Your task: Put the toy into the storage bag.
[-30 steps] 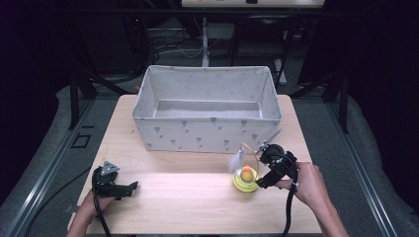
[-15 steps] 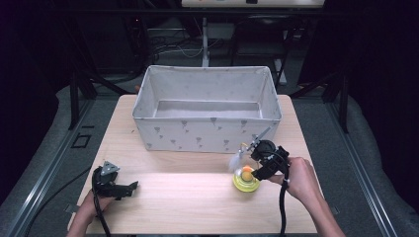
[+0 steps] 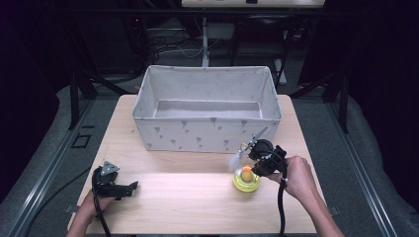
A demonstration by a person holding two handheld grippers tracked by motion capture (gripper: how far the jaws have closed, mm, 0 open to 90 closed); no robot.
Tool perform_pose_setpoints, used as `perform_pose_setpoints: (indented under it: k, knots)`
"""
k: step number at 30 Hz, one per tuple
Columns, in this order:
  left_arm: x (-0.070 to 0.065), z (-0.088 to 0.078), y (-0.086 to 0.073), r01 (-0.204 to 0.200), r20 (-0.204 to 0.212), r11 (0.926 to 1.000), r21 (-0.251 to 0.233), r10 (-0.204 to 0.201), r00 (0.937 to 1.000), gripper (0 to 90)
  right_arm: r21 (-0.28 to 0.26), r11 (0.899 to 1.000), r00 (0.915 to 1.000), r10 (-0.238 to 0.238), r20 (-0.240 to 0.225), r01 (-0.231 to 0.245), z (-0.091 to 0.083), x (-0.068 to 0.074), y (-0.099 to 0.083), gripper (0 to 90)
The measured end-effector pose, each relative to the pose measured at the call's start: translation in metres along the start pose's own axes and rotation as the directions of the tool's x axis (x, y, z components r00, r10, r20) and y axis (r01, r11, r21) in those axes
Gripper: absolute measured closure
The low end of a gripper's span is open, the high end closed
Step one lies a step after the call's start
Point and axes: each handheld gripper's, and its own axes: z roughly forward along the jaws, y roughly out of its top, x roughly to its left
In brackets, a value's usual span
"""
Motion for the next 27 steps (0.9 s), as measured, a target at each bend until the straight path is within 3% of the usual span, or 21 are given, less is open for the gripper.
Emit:
perform_pose_setpoints:
  k: [4,27]
  knots:
    - [0.000,0.000,0.000,0.000,0.001,1.0000,0.000,0.000,1.0000,0.0,-0.029,1.000,1.0000,0.000,-0.003,0.000,-0.002,0.001,0.000,87.3]
    - [0.000,0.000,0.000,0.000,0.001,1.0000,-0.001,0.000,1.0000,0.0,-0.077,0.997,0.9997,-0.018,-0.015,0.017,-0.018,0.005,0.016,87.8]
